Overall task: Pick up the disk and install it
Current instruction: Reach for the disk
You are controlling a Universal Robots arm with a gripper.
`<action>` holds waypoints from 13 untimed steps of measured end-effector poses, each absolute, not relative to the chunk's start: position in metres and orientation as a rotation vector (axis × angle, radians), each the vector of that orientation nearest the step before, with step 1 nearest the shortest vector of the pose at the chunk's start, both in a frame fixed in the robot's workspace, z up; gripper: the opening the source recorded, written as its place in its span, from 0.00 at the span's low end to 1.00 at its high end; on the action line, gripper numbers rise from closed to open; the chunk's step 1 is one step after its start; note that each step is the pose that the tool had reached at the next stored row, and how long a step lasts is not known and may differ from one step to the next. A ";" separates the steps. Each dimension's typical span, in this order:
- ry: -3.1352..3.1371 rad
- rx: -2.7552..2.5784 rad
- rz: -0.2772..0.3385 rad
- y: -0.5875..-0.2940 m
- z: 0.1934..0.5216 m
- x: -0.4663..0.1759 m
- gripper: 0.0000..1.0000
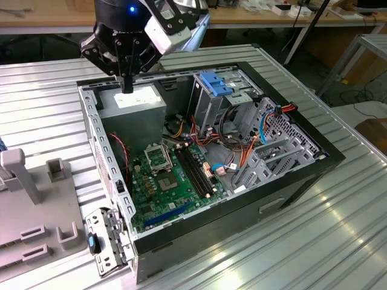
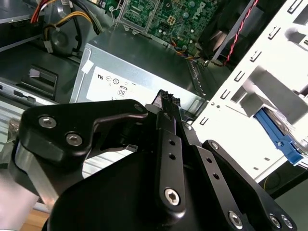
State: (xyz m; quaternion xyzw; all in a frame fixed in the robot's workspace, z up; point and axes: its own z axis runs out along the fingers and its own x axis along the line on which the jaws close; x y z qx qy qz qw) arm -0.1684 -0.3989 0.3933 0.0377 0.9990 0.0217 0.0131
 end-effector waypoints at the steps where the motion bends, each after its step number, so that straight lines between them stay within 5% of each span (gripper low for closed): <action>1: 3.113 0.117 0.068 -0.399 0.393 -0.169 0.11; 13: 3.113 0.117 0.068 -0.399 0.393 -0.183 0.11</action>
